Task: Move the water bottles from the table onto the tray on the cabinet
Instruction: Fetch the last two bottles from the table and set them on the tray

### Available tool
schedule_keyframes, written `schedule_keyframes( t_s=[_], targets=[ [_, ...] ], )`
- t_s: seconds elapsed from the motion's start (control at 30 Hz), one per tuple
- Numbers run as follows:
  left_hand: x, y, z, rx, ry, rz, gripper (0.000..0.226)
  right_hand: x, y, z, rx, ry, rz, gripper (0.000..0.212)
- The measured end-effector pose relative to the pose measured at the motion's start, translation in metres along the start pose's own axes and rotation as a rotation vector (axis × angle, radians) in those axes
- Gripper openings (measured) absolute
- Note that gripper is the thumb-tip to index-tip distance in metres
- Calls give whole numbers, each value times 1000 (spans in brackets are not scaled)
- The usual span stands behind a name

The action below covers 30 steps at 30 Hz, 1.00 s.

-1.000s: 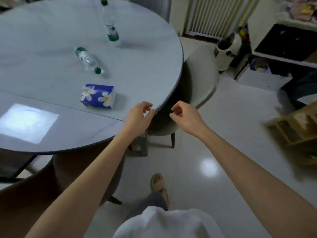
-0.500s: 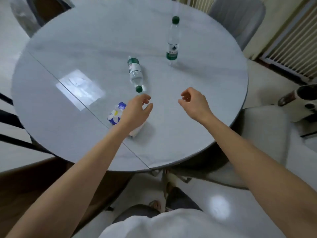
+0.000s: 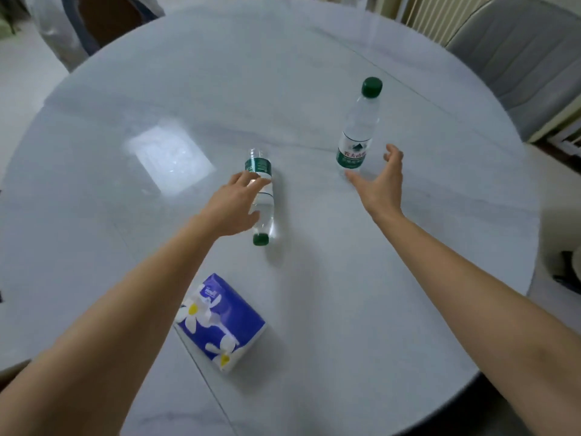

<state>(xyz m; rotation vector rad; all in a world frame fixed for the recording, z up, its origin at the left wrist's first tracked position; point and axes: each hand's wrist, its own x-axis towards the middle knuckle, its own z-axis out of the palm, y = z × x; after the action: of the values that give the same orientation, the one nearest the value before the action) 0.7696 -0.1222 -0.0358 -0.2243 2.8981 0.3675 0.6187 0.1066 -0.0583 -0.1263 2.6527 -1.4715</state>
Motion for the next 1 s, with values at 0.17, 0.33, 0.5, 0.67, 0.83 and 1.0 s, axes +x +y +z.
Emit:
schedule_keyframes(
  t_s=[0.17, 0.33, 0.5, 0.67, 0.83, 1.0],
  targets=[
    [60, -25, 1, 585, -278, 287, 92, 56, 4, 31, 155, 6, 11, 108],
    [88, -33, 16, 835, -333, 490, 76, 85, -1, 53, 363, 4, 76, 67],
    [85, -44, 39, 394, -121, 364, 72, 83, 7, 47, 329, -100, 41, 49],
    [38, -44, 68, 122, 96, -24, 75, 44, 21, 36, 396, -216, 60, 47],
    [15, -37, 63, -36, 118, -257, 71, 5, 24, 21, 394, -330, 75, 44],
    [-37, -13, 18, -1122, 375, -651, 53, -43, 0, 9, 669, -473, 239, 58]
  ],
)
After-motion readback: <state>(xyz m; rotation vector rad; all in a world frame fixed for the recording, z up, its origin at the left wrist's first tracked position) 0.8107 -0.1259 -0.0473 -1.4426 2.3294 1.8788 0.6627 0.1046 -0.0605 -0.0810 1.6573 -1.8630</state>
